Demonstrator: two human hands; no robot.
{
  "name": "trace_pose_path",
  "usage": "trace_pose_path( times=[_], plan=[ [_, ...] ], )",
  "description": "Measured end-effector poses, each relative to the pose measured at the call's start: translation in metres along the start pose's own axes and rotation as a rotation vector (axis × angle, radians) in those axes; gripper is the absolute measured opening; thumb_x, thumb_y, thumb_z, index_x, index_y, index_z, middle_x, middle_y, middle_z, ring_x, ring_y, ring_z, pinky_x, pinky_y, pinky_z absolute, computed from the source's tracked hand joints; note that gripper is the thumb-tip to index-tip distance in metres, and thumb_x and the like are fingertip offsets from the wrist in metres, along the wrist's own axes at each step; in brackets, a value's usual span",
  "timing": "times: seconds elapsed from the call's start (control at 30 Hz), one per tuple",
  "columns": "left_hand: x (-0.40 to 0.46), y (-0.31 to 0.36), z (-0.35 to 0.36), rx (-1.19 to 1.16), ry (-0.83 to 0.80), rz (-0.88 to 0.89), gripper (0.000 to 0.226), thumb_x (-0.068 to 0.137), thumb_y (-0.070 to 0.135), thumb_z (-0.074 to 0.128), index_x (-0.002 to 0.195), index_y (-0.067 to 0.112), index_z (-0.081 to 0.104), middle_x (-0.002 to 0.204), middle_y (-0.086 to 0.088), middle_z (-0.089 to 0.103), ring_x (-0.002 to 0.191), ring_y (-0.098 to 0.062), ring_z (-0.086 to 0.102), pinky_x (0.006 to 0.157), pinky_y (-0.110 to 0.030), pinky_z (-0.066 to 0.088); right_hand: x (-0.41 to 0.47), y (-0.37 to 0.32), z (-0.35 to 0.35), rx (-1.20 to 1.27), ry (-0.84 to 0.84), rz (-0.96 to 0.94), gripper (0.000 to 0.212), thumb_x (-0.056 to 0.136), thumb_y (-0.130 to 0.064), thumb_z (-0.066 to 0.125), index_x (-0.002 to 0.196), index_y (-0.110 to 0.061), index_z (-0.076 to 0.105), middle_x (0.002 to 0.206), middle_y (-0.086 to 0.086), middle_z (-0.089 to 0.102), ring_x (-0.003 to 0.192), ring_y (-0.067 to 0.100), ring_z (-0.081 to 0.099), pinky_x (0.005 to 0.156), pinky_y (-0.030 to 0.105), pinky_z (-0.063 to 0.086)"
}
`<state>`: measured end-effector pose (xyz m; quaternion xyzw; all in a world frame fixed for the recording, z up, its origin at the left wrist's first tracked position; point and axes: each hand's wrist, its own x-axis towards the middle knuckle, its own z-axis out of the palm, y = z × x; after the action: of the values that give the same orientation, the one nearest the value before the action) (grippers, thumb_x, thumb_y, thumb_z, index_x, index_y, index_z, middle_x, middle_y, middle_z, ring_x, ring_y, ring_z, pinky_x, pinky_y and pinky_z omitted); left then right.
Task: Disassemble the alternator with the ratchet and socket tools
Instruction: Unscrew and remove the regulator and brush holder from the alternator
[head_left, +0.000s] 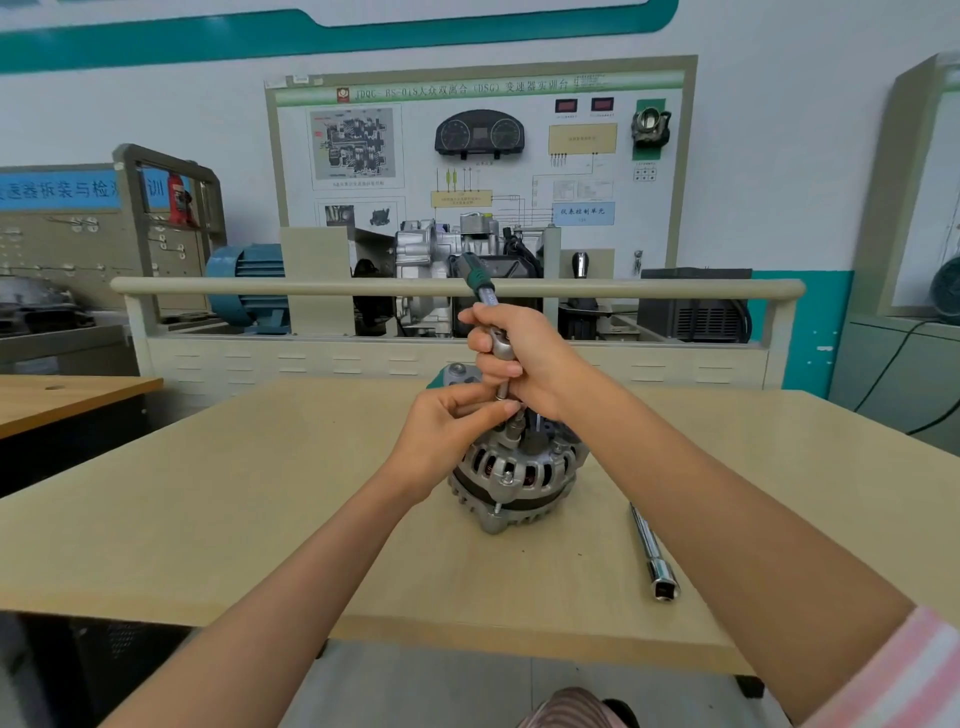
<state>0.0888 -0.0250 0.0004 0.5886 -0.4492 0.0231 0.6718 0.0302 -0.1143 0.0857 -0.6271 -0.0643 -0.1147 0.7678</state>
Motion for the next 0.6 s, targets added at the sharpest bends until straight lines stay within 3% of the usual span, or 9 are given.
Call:
trace_pose_path(
  times=[0.07,0.13,0.23,0.3,0.4,0.47,0.6],
  plan=[
    [0.000,0.000,0.000,-0.009,0.013,-0.005,0.014,0.082,0.005,0.065,0.089,0.015,0.072,0.084,0.000,0.074,0.081,-0.007,0.068,0.072,-0.014,0.050,-0.001,0.004,0.004,-0.001,0.093,-0.075,0.024,0.101,-0.014,0.035,0.084,-0.008,0.051,0.051,-0.001,0.040,0.027,0.004,0.022,0.035,0.017,0.017],
    [0.000,0.000,0.000,-0.012,0.034,-0.004,0.018,0.081,-0.001,0.064,0.086,0.014,0.072,0.079,0.002,0.074,0.075,-0.006,0.068,0.067,-0.014,0.050,-0.001,0.014,0.013,0.014,0.294,-0.219,0.022,0.100,-0.013,0.036,0.082,-0.011,0.048,0.058,0.003,0.041,0.030,0.004,0.028,0.034,0.017,0.022],
    [-0.001,0.001,0.001,0.048,0.046,0.022,0.032,0.079,-0.015,0.056,0.077,0.015,0.069,0.067,0.004,0.072,0.059,0.003,0.063,0.055,-0.009,0.046,-0.001,0.031,0.024,0.140,0.641,-0.387,0.020,0.102,-0.016,0.031,0.082,-0.017,0.036,0.074,0.009,0.047,0.053,0.014,0.041,0.053,0.028,0.037],
    [-0.001,0.003,0.000,0.069,0.021,0.019,0.035,0.079,-0.016,0.054,0.076,0.016,0.068,0.071,0.006,0.072,0.057,0.005,0.062,0.053,-0.008,0.044,0.001,0.033,0.025,0.205,0.709,-0.387,0.016,0.102,-0.018,0.028,0.088,-0.016,0.036,0.083,0.013,0.048,0.062,0.018,0.043,0.064,0.034,0.039],
    [0.002,0.004,-0.007,0.061,-0.058,-0.037,0.026,0.084,-0.007,0.057,0.088,0.014,0.071,0.077,0.005,0.074,0.074,-0.003,0.068,0.064,-0.012,0.049,0.004,0.023,0.020,0.125,0.604,-0.271,0.011,0.101,-0.016,0.030,0.098,-0.011,0.039,0.074,0.008,0.048,0.053,0.014,0.040,0.052,0.027,0.036],
    [0.006,0.005,-0.014,0.066,-0.119,-0.082,0.018,0.085,0.006,0.061,0.097,0.015,0.072,0.089,0.002,0.074,0.087,-0.008,0.068,0.073,-0.013,0.049,0.005,0.014,0.016,0.125,0.462,-0.153,0.014,0.099,-0.012,0.031,0.088,-0.012,0.040,0.062,0.004,0.043,0.038,0.009,0.033,0.038,0.020,0.027],
    [0.011,0.011,-0.026,0.025,-0.230,-0.154,0.028,0.079,0.026,0.063,0.104,0.016,0.070,0.104,0.004,0.071,0.102,-0.006,0.064,0.081,-0.011,0.046,0.005,0.000,0.001,0.105,0.128,0.049,0.021,0.100,-0.014,0.030,0.082,-0.012,0.040,0.046,-0.002,0.043,0.025,0.005,0.022,0.032,0.015,0.020]
  ],
)
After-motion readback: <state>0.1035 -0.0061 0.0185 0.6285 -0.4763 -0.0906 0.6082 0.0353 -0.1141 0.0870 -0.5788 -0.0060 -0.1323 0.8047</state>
